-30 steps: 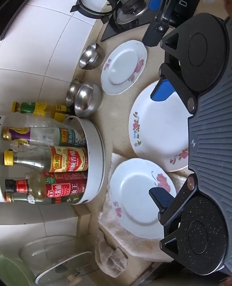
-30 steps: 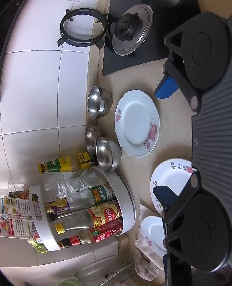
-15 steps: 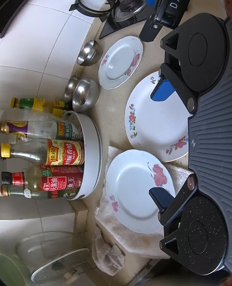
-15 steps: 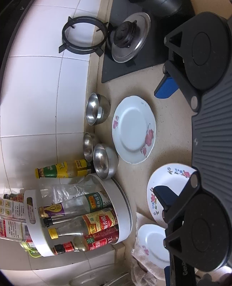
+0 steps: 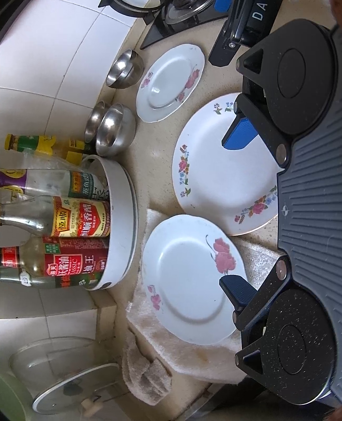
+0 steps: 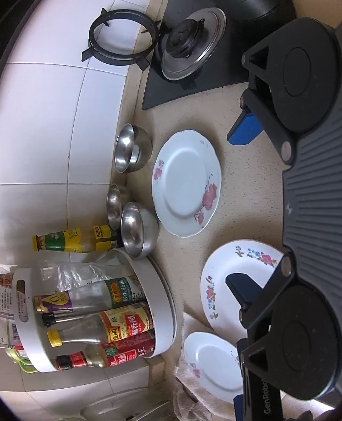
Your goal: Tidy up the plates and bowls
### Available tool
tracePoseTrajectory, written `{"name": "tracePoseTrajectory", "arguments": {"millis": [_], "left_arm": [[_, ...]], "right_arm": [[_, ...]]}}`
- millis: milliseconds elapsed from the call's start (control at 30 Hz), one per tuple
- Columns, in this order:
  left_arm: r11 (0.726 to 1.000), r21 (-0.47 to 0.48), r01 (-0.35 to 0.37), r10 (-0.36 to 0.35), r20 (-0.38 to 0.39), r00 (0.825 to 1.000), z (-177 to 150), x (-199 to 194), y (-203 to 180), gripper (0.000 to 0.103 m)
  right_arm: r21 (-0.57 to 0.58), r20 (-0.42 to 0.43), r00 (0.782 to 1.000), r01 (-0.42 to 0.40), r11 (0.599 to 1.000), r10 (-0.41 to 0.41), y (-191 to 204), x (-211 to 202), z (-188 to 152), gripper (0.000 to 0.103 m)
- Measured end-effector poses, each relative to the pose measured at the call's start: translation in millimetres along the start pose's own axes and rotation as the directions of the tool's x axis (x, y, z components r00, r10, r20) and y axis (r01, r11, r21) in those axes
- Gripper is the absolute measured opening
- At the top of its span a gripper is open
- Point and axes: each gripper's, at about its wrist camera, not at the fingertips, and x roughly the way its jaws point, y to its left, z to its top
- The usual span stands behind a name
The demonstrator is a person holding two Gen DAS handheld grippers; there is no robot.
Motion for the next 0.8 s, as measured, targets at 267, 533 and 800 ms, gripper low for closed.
{"name": "tracePoseTrajectory", "arguments": {"millis": [267, 533, 800], "left_arm": [[1.0, 0.01, 0.005, -0.005, -0.006, 1.0, -0.3, 4.4, -0.9, 0.102], [1.0, 0.012, 0.012, -0.012, -0.004, 1.0, -0.5, 5.6, -0.6, 0.102], [1.0, 0.019, 0.025, -0.025, -0.018, 1.0, -4.2, 9.9, -1.5, 0.102]], "right_arm": [[0.003, -0.022, 1.0, -0.003, 1.0, 0.003, 0.9, 7.6, -0.2, 0.103], [0.006, -0.037, 0.999, 0.001, 1.0, -0.001, 0.1, 14.3, 2.3, 0.103], [0.0, -0.065, 0.998, -0.011, 1.0, 0.011, -0.6, 21.9, -1.3, 0.103]]}}
